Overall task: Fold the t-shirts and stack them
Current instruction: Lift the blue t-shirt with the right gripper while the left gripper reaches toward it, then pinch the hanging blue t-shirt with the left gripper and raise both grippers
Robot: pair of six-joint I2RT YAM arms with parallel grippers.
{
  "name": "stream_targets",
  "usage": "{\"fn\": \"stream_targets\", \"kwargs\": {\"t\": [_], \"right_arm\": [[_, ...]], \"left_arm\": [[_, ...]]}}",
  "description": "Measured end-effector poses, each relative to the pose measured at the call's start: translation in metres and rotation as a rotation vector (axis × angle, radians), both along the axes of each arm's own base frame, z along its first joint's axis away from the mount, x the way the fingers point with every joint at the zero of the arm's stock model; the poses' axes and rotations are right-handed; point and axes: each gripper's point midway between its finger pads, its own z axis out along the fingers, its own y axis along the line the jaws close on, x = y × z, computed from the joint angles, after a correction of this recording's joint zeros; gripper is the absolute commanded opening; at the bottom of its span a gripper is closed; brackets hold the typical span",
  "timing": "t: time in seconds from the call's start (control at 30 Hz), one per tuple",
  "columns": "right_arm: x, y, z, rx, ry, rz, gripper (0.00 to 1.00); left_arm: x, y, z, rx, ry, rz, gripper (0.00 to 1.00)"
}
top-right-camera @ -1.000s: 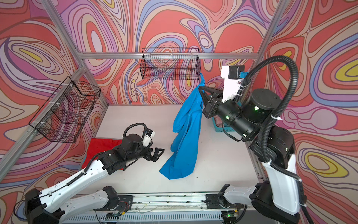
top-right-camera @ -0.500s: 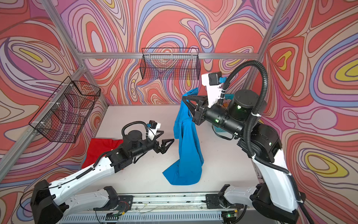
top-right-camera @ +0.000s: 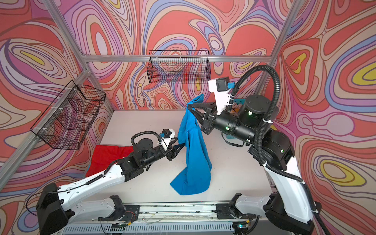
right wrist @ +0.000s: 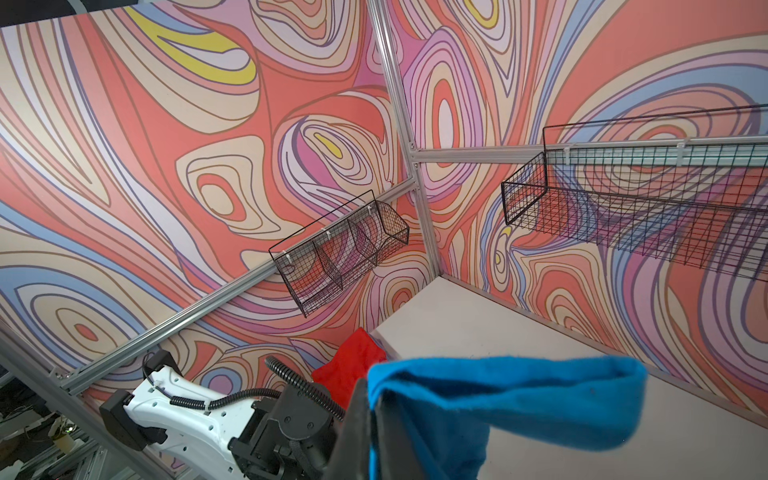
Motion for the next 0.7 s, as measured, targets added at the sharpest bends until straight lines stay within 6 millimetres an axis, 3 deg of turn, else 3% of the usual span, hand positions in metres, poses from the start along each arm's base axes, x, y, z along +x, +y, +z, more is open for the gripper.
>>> {"fn": "stream_targets", "kwargs": {"t": [0.1, 0.27, 0.53, 0.7], "right_arm": [[-0.001, -0.002, -0.003, -0.002, 0.002, -0.008, 0.00], [0.005, -0.013, -0.006, -0.007, -0.007, -0.078, 0.00], [0.039, -0.040, -0.033, -0.064, -0.006, -0.326, 0.00], [0.063, -0.034, -0.047, -0.104, -0.009, -0.398, 0.00]], "left_arm": [[0.002, 0.008, 0.010, 0.005, -0.047, 0.035, 0.00], [-0.004, 0.032, 0.042, -0.006, -0.156, 0.095, 0.00], [-0.007, 0.109, 0.091, 0.061, -0.327, 0.309, 0.00], [0.003, 0.146, 0.114, 0.139, -0.385, 0.463, 0.00]]}}
